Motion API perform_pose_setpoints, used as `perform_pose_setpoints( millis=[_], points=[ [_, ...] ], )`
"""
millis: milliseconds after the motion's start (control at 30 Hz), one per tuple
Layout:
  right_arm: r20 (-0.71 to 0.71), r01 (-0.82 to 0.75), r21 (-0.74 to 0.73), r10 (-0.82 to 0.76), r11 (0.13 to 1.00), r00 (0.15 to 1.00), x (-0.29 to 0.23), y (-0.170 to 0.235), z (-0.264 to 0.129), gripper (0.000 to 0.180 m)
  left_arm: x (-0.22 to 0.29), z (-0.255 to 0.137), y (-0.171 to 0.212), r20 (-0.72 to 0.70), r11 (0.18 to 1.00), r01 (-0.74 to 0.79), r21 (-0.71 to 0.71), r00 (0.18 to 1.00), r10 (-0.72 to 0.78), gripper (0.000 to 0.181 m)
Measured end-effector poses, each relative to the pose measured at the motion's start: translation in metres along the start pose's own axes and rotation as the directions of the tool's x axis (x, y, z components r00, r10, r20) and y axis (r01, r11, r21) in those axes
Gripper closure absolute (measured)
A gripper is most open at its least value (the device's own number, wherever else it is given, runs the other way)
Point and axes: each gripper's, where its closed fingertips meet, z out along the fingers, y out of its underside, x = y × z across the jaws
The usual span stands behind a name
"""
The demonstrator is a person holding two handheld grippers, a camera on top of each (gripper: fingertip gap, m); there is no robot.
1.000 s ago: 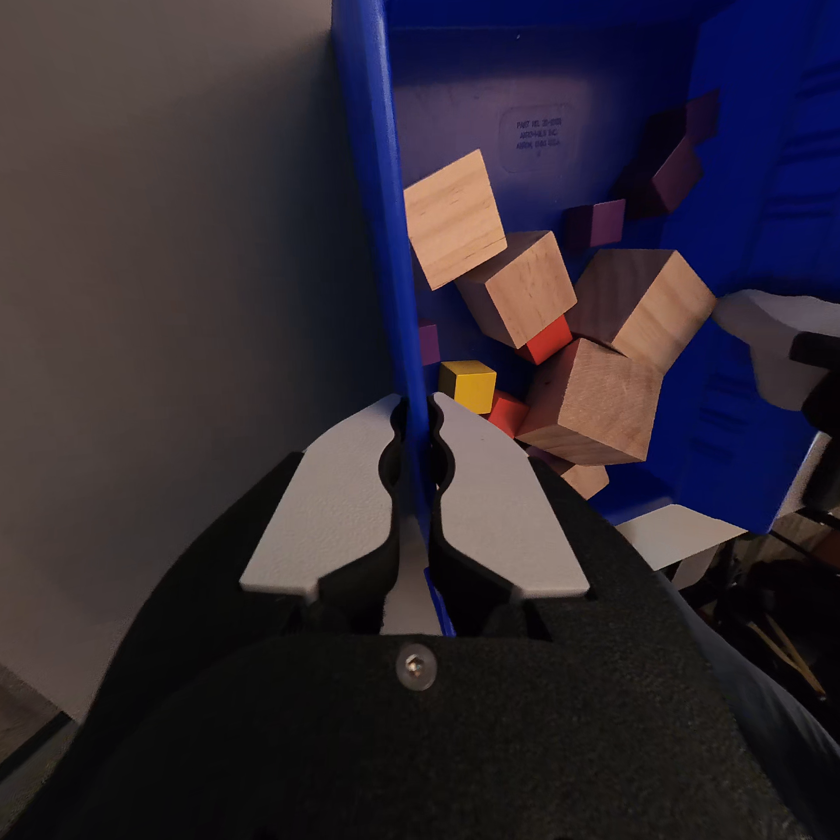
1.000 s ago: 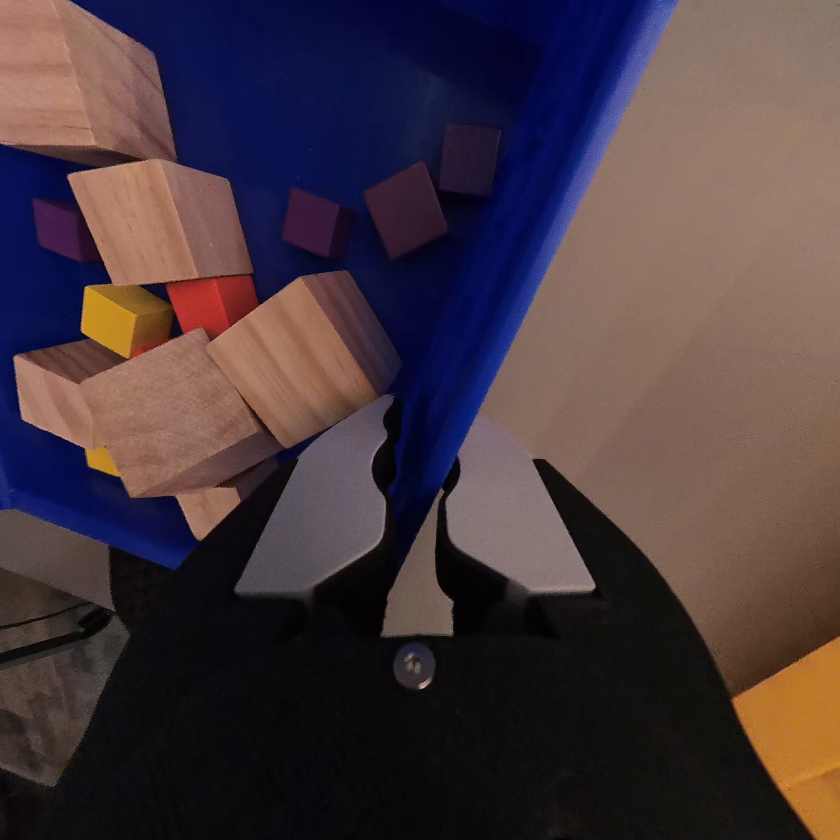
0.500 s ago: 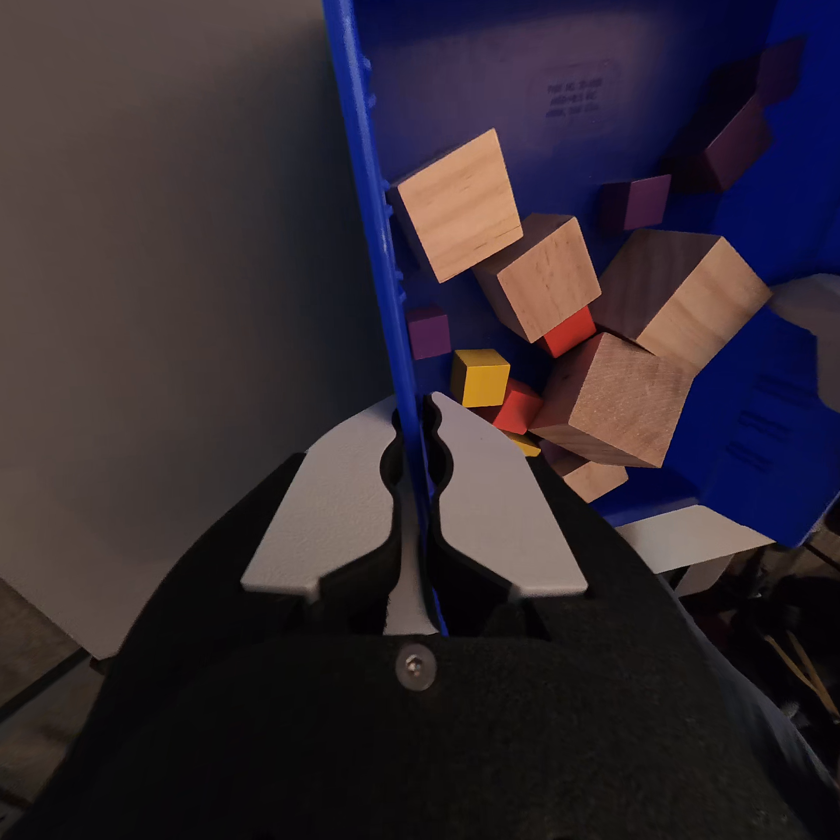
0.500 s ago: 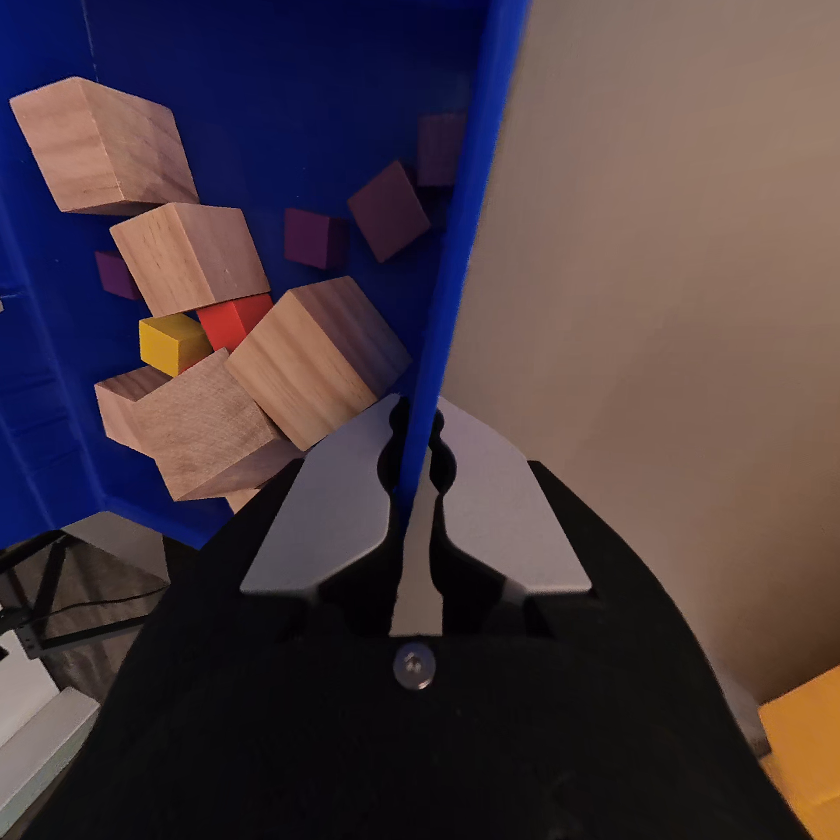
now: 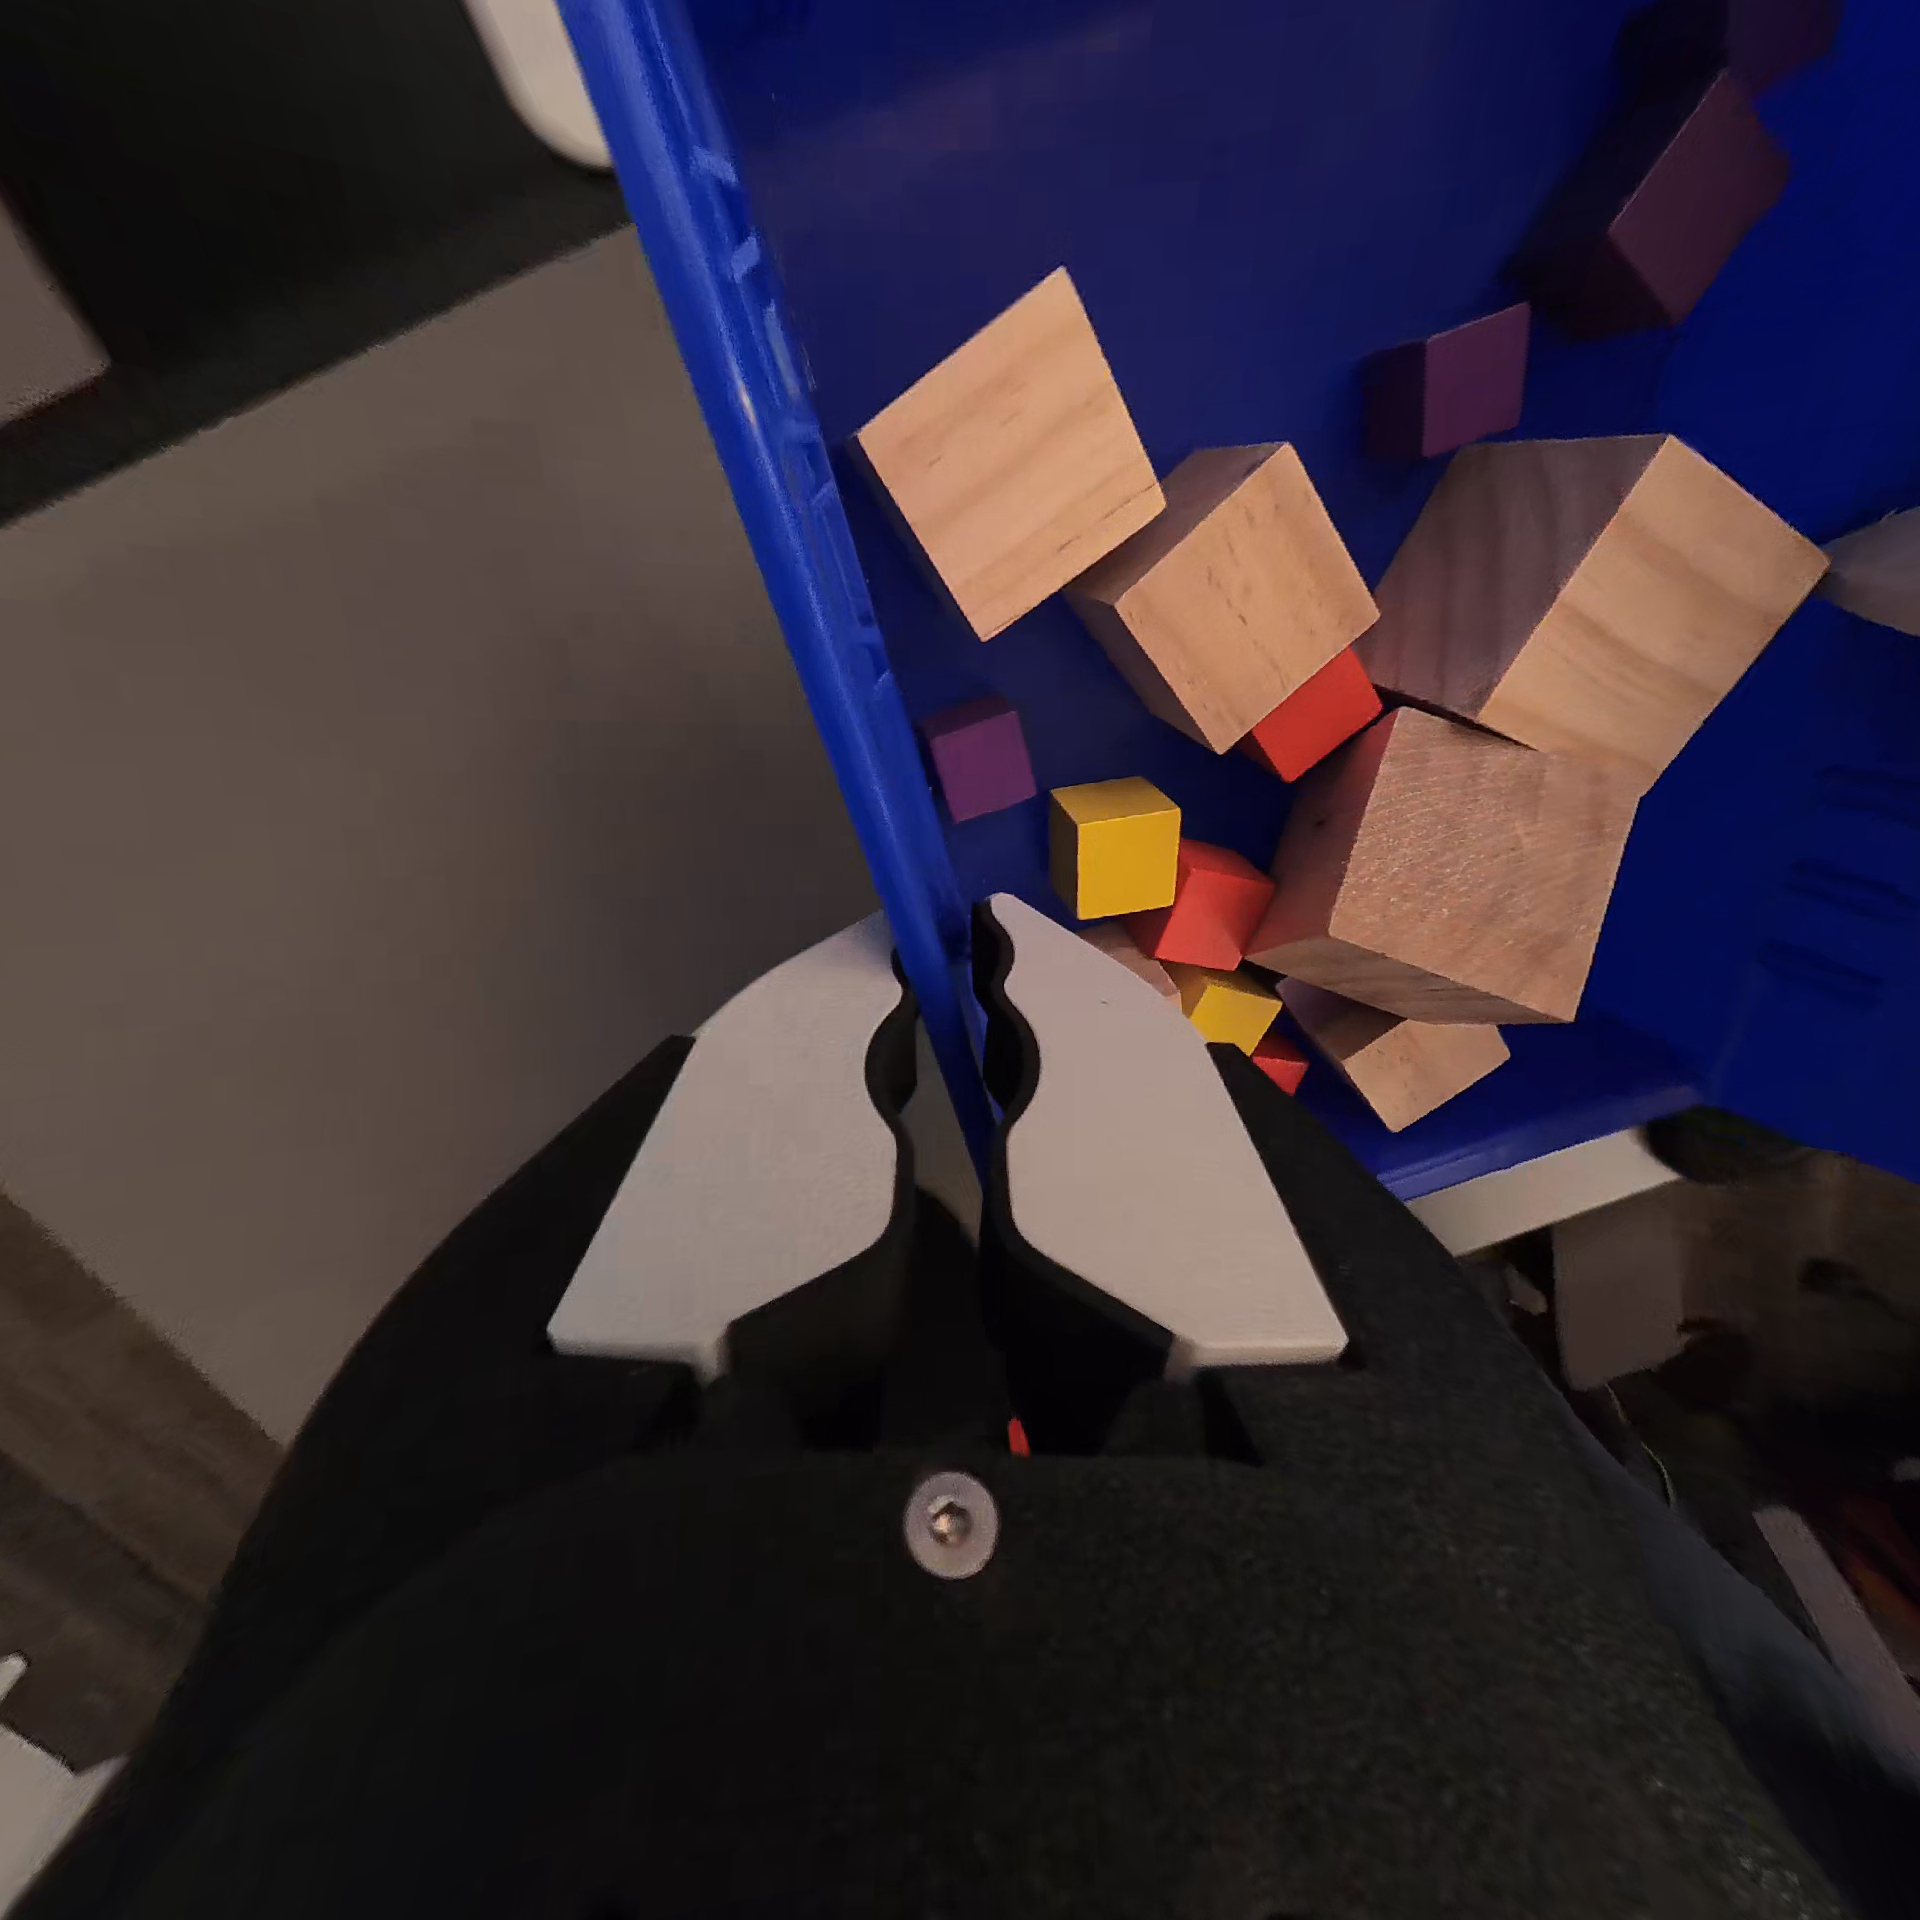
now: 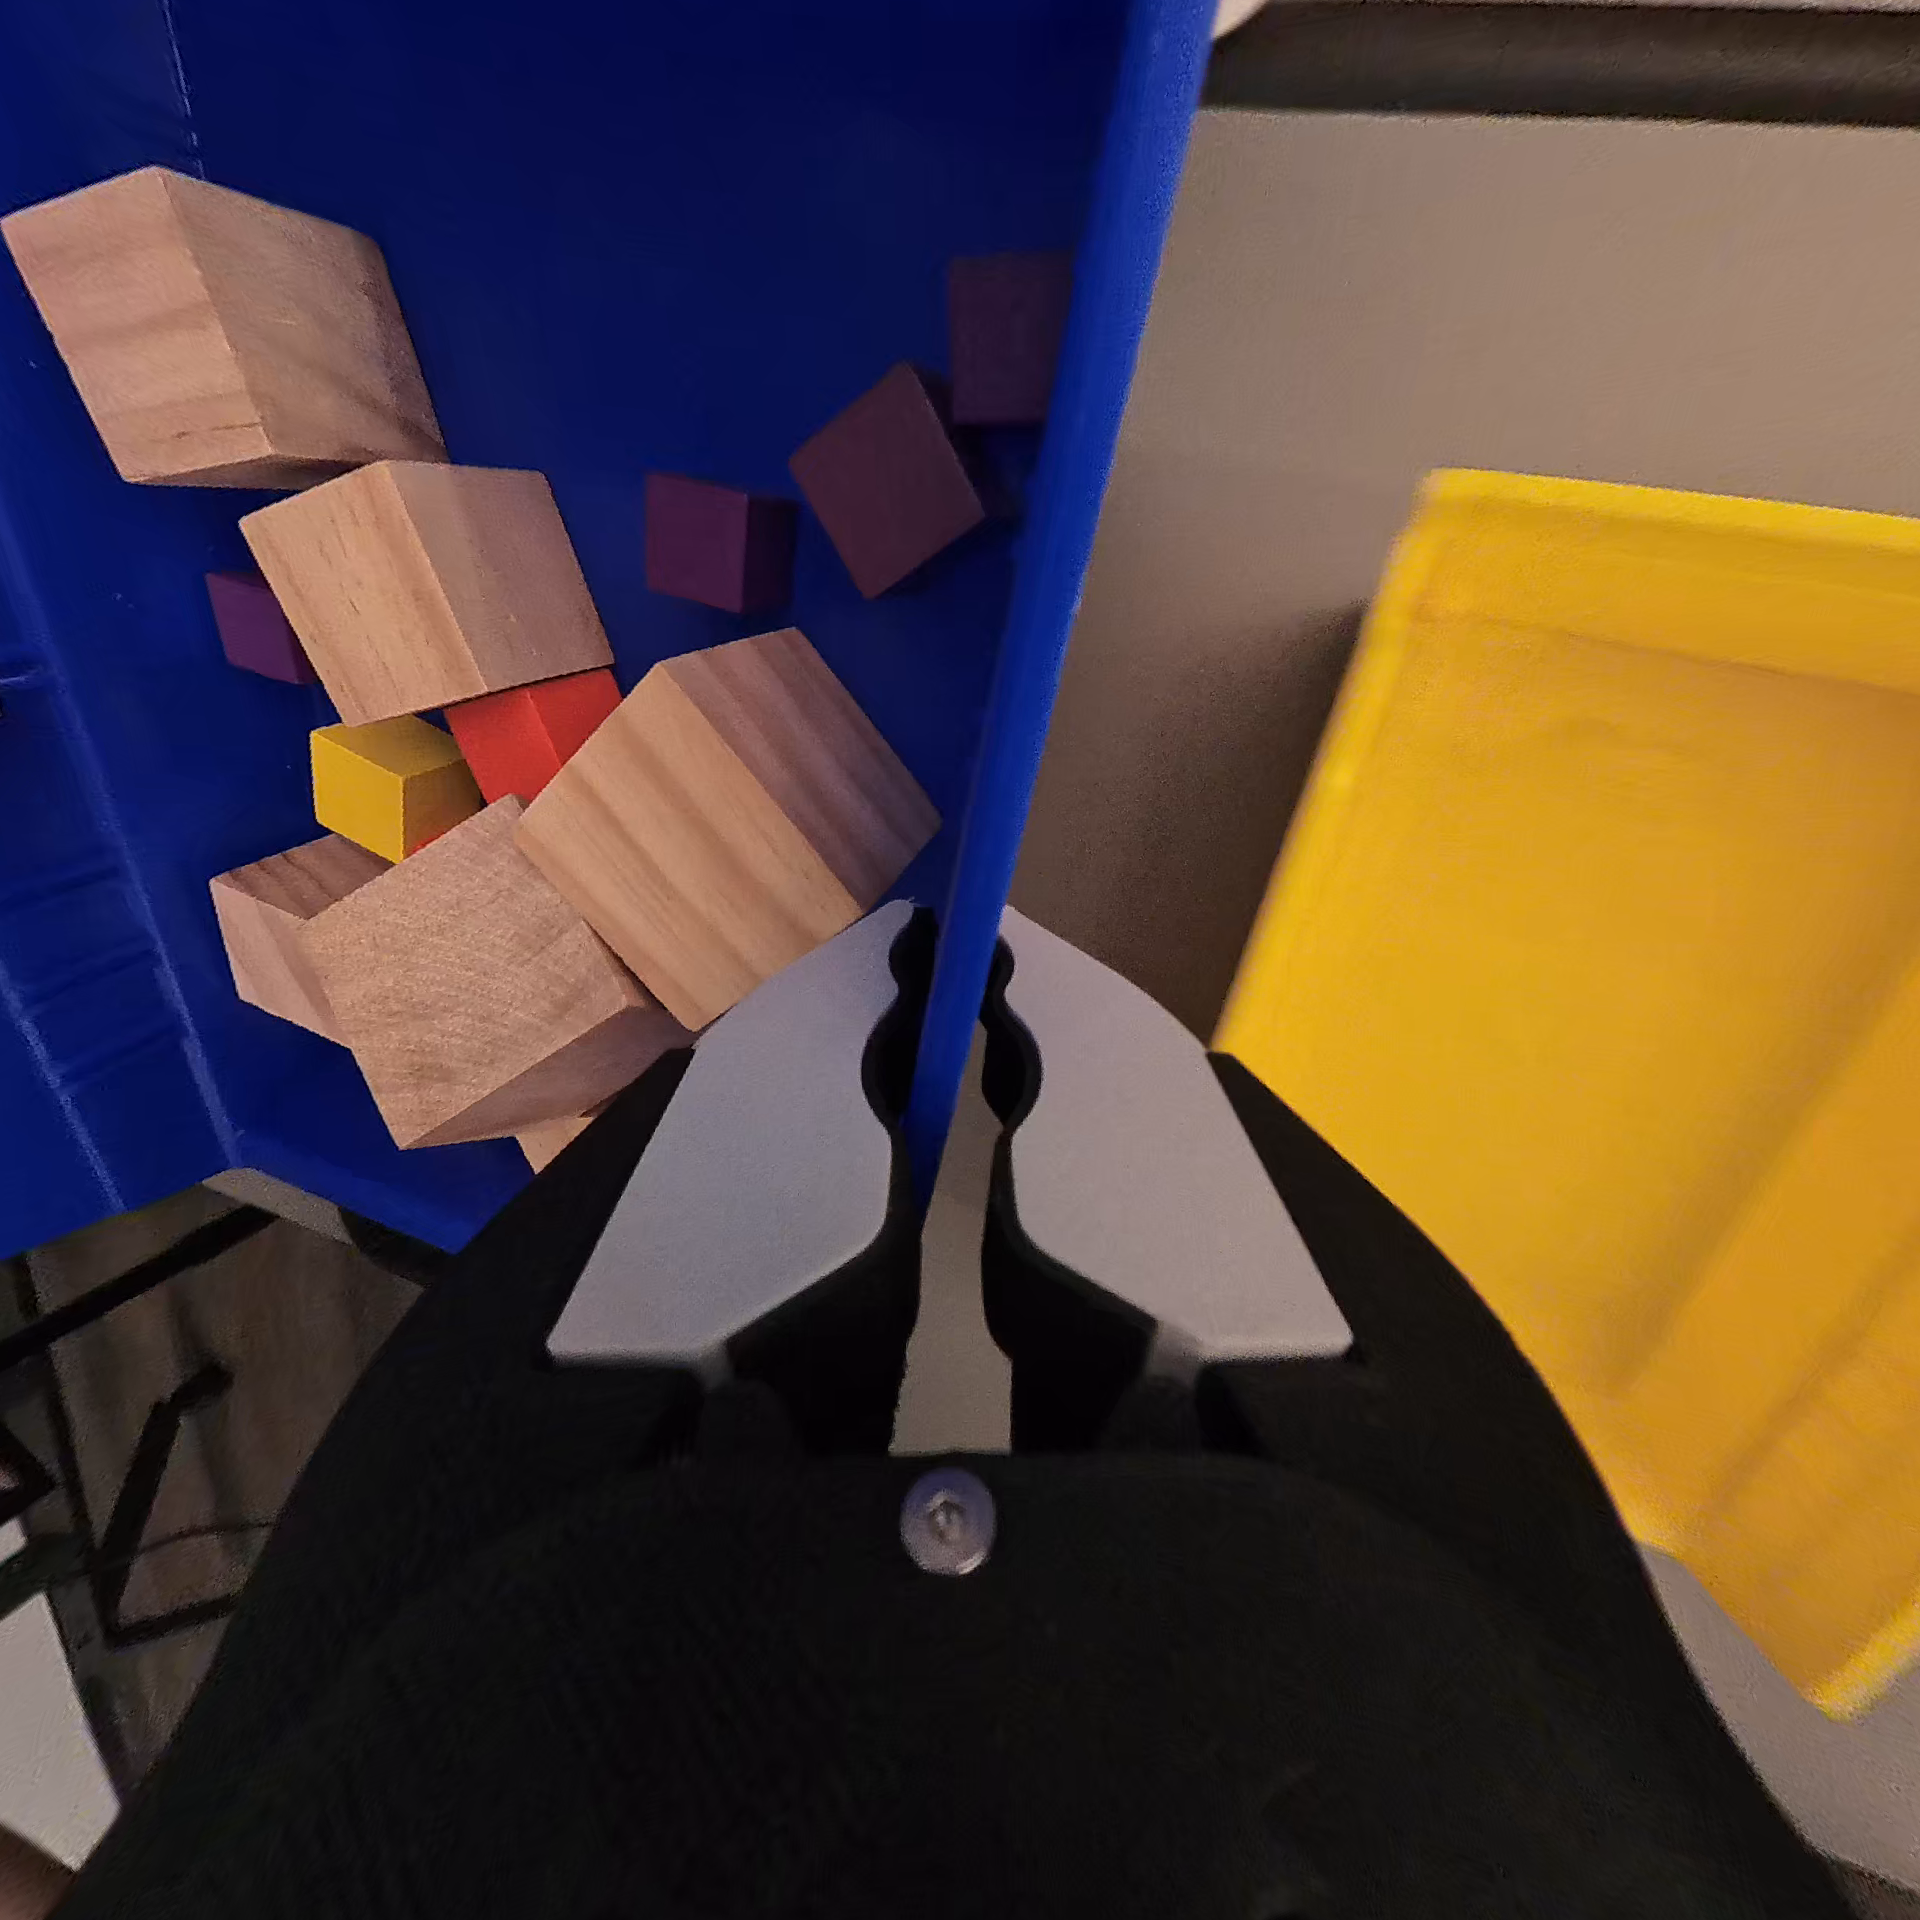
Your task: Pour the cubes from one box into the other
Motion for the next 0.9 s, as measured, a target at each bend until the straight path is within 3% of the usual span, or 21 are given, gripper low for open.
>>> perform_pose_setpoints(
  millis=[200,433,667,900],
  points=[
    [-0.101,-0.08,0.064,0.086,0.995,0.991,0.11,0.009,-0.071,0.172,0.113,0.004,-0.061,-0.101,0.99,-0.116,0.077,0.987,0.124,0.173],
    [-0.17,-0.146,0.139,0.168,0.98,0.971,0.211,0.027,-0.117,0.172,0.215,0.022,-0.109,-0.175,0.968,-0.207,0.141,0.957,0.23,0.173],
    [-0.251,-0.115,0.251,0.18,0.961,0.951,0.268,0.025,-0.133,0.172,0.263,0.043,-0.146,-0.192,0.938,-0.22,0.267,0.942,0.275,0.174],
    [-0.386,0.024,0.359,0.125,0.933,0.914,0.286,0.01,-0.152,0.172,0.277,0.053,-0.163,-0.251,0.896,-0.172,0.409,0.923,0.292,0.174]
  ],
)
